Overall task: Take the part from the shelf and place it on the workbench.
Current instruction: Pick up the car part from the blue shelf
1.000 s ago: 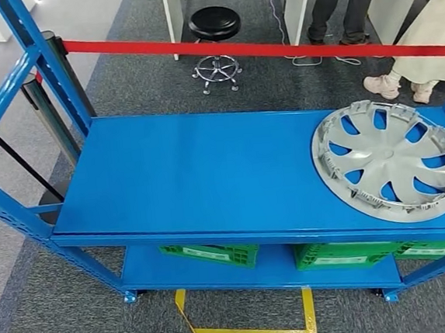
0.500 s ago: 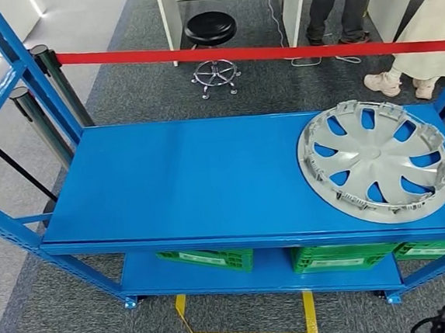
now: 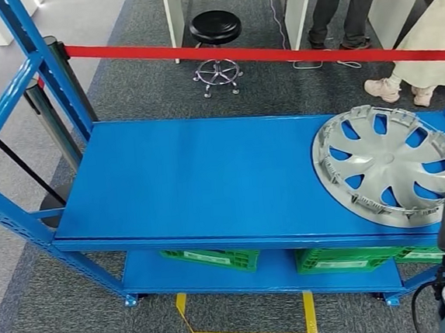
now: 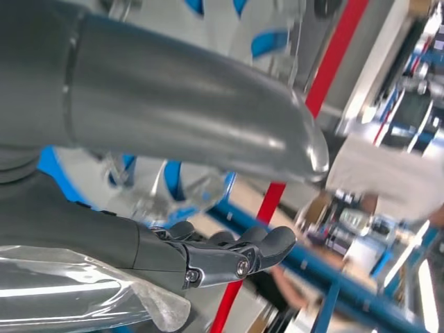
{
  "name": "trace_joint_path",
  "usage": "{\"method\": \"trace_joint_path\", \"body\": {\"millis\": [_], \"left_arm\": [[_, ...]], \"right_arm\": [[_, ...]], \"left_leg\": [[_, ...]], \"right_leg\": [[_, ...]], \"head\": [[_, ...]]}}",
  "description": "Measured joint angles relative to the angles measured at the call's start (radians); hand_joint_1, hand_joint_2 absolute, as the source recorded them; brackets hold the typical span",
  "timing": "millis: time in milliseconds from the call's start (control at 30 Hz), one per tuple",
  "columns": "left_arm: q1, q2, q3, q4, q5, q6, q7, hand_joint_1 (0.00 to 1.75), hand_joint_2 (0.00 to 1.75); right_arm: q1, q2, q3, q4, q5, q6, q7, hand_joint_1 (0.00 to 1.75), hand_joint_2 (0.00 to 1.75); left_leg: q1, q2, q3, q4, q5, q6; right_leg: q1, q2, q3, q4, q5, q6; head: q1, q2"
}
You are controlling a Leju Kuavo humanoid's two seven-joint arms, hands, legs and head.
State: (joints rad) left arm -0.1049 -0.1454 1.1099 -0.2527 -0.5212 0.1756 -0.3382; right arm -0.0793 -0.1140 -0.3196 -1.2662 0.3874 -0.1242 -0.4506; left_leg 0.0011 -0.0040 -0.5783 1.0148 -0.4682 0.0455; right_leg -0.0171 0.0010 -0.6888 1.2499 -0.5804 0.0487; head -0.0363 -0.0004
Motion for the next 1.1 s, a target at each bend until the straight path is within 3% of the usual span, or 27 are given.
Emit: {"method": "trace_joint_path", "body": {"millis": [67,133,267,333,367,433,467,500,567,633,733,800,833,900,933,967,1000,1033,1100], "left_arm": [[-0.001,0.0,-0.003,0.0,-0.001,-0.001,0.0,0.0,0.0],[-0.003,0.0,-0.005,0.0,-0.001,-0.002,-0.001,0.0,0.0],[-0.005,0.001,-0.006,0.0,-0.004,-0.002,-0.001,0.0,0.0],[-0.006,0.001,-0.008,0.001,-0.008,-0.003,0.0,0.0,0.0],[-0.007,0.001,-0.01,0.001,-0.01,-0.004,0.001,0.0,0.0],[-0.008,0.001,-0.013,0.001,-0.013,-0.004,0.005,0.0,0.0],[-0.008,0.002,-0.014,0.001,-0.015,-0.004,0.009,0.0,0.0],[-0.009,0.002,-0.015,0.001,-0.017,-0.004,0.013,0.0,0.0],[-0.011,0.003,-0.018,0.001,-0.022,-0.005,0.017,0.0,0.0],[-0.016,0.003,-0.021,0.001,-0.025,-0.005,0.018,0.0,0.0],[-0.02,0.004,-0.026,0.001,-0.028,-0.004,0.022,0.0,0.0],[-0.021,0.004,-0.031,0.001,-0.031,-0.004,0.029,0.0,0.0],[-0.022,0.004,-0.034,0.001,-0.033,-0.005,0.032,0.0,0.0],[-0.024,0.005,-0.038,0.001,-0.036,-0.007,0.036,0.0,0.0],[-0.024,0.006,-0.038,0.001,-0.037,-0.008,0.037,0.0,0.0],[-0.023,0.006,-0.039,0.001,-0.039,-0.009,0.038,0.0,0.0],[-0.023,0.005,-0.039,0.001,-0.041,-0.01,0.039,0.0,0.0],[-0.022,0.005,-0.041,0.001,-0.042,-0.011,0.04,0.0,0.0],[-0.023,0.004,-0.044,0.001,-0.044,-0.012,0.04,0.0,0.0]], "right_arm": [[-0.009,-0.012,0.018,0.004,0.007,0.007,-0.001,0.0,0.0],[-0.018,-0.021,0.033,0.008,0.012,0.011,-0.002,0.0,0.0],[-0.025,-0.034,0.058,0.015,0.033,0.015,-0.001,0.0,0.0],[-0.037,-0.043,0.081,0.018,0.073,0.006,0.008,0.0,0.0],[-0.045,-0.048,0.097,0.02,0.1,-0.005,0.015,0.0,0.0],[-0.063,-0.056,0.136,0.025,0.162,-0.032,0.035,0.0,0.87],[-0.071,-0.059,0.157,0.028,0.199,-0.049,0.051,0.0,1.31],[-0.08,-0.061,0.18,0.03,0.239,-0.068,0.073,0.0,1.75],[-0.103,-0.065,0.228,0.036,0.321,-0.108,0.12,0.0,1.75],[-0.128,-0.068,0.275,0.047,0.385,-0.137,0.154,0.0,1.75],[-0.16,-0.076,0.339,0.08,0.472,-0.147,0.204,0.0,1.75],[-0.19,-0.084,0.384,0.114,0.524,-0.118,0.229,0.0,1.75],[-0.208,-0.09,0.408,0.134,0.545,-0.098,0.236,0.0,1.75],[-0.238,-0.102,0.46,0.18,0.577,-0.062,0.241,0.0,1.75],[-0.247,-0.107,0.485,0.201,0.586,-0.05,0.241,0.0,1.75],[-0.253,-0.111,0.509,0.219,0.594,-0.042,0.24,0.0,1.75],[-0.257,-0.114,0.528,0.233,0.598,-0.037,0.24,0.0,1.75],[-0.263,-0.117,0.545,0.244,0.602,-0.033,0.239,0.0,1.75],[-0.282,-0.122,0.572,0.263,0.608,-0.031,0.241,0.0,1.75]], "left_leg": [[0.0,-0.001,0.002,0.004,-0.005,-0.007],[-0.002,-0.003,-0.001,0.012,-0.009,-0.017],[-0.002,-0.003,-0.006,0.021,-0.017,-0.035],[0.0,-0.002,-0.032,0.087,-0.059,-0.046],[0.001,-0.001,-0.059,0.149,-0.09,-0.05],[0.003,-0.001,-0.114,0.269,-0.135,-0.054],[0.003,-0.001,-0.125,0.291,-0.133,-0.054],[0.003,-0.001,-0.119,0.275,-0.112,-0.052],[0.002,-0.001,-0.067,0.153,-0.041,-0.044],[0.0,-0.001,-0.02,0.044,-0.002,-0.037],[-0.003,-0.001,-0.012,0.013,-0.001,-0.027],[0.001,-0.001,-0.009,0.004,0.005,-0.016],[0.003,0.0,-0.008,0.0,0.007,-0.011],[0.002,0.001,-0.009,-0.001,0.008,-0.005],[0.002,0.001,-0.009,-0.001,0.008,-0.004],[0.002,0.0,-0.009,0.0,0.008,-0.004],[0.002,-0.001,-0.008,0.0,0.007,-0.003],[0.002,-0.002,-0.007,0.002,0.006,-0.004],[0.0,-0.004,-0.008,0.006,0.002,-0.009]], "right_leg": [[-0.004,-0.001,0.057,-0.126,0.068,0.002],[-0.003,0.001,0.1,-0.212,0.091,-0.004],[-0.002,0.003,0.109,-0.226,0.09,-0.026],[-0.005,0.002,0.111,-0.228,0.092,-0.038],[-0.005,0.002,0.111,-0.228,0.092,-0.041],[-0.004,0.002,0.112,-0.228,0.091,-0.045],[-0.004,0.002,0.113,-0.228,0.091,-0.045],[-0.004,0.003,0.114,-0.228,0.091,-0.045],[-0.004,0.004,0.116,-0.228,0.09,-0.044],[0.0,0.005,0.114,-0.227,0.089,-0.037],[0.002,0.003,0.111,-0.231,0.092,-0.021],[0.0,0.002,0.099,-0.213,0.076,-0.012],[-0.001,0.002,0.08,-0.177,0.054,-0.009],[-0.001,0.002,0.021,-0.053,-0.003,-0.004],[-0.002,0.002,-0.008,0.005,-0.021,-0.002],[-0.002,0.002,-0.024,0.035,-0.022,-0.001],[-0.002,0.001,-0.024,0.028,-0.004,-0.001],[-0.002,0.001,-0.006,-0.016,0.03,-0.003],[-0.001,0.0,0.054,-0.147,0.092,-0.007]], "head": [[0.0,0.0],[0.0,0.0],[-0.001,0.0],[-0.002,0.0],[-0.003,0.0],[-0.003,0.0],[-0.004,0.0],[-0.003,0.0],[-0.003,0.0],[-0.003,0.0],[-0.002,0.0],[0.0,0.0],[0.002,0.0],[0.005,0.0],[0.005,0.0],[0.005,0.0],[0.005,0.0],[0.005,0.0],[0.005,0.0]]}}
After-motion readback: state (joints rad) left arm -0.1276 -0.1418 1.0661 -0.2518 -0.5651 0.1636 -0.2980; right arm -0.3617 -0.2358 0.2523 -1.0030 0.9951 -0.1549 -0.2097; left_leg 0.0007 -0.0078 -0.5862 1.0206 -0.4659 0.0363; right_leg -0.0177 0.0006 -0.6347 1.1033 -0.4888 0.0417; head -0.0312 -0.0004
